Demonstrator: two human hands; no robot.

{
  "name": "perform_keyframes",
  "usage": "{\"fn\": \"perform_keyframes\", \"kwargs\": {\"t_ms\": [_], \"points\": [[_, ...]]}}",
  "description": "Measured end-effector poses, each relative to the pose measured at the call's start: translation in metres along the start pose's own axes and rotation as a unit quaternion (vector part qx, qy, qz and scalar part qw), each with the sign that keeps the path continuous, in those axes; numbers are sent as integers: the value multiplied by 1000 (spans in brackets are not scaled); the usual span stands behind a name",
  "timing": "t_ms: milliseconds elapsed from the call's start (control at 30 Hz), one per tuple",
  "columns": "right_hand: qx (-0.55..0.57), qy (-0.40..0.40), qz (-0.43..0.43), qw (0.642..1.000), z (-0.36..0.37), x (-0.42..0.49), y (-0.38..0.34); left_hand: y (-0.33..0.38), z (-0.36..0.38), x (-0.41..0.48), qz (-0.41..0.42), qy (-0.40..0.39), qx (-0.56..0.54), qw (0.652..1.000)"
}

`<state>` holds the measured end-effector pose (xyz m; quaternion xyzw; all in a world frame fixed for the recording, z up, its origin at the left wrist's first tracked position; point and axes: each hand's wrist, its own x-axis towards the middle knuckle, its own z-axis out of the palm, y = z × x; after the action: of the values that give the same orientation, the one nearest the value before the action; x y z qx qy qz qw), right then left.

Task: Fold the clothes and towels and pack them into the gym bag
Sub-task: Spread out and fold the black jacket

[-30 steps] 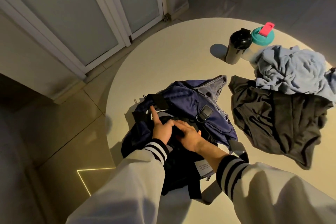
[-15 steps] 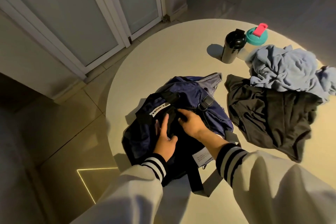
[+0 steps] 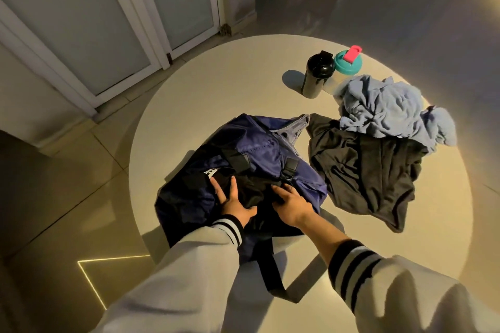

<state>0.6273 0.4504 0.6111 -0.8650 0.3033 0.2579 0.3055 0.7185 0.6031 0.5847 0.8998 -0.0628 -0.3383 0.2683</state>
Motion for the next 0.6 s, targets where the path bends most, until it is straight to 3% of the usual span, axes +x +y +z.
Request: {"fn": "perform_keyframes", "kwargs": {"t_ms": [100,200,267,367,600], "points": [[-12,16,16,1000,0,-5,-7,10,-1,-8,-16,6,-10,1000],[9,1,20,1000,-2,-2,-15,10,8,-23,52,11,9,999],[12,-14,12,1000,-1,1,-16,6,15,-32,91,-21,60,994],[-2,-19,-2,1000,0,5,-12,8,18,-36,76,-50,123,988],[-9,-22,-17,1000,2,7,-3,11,15,-29,51,39,89,994]]}}
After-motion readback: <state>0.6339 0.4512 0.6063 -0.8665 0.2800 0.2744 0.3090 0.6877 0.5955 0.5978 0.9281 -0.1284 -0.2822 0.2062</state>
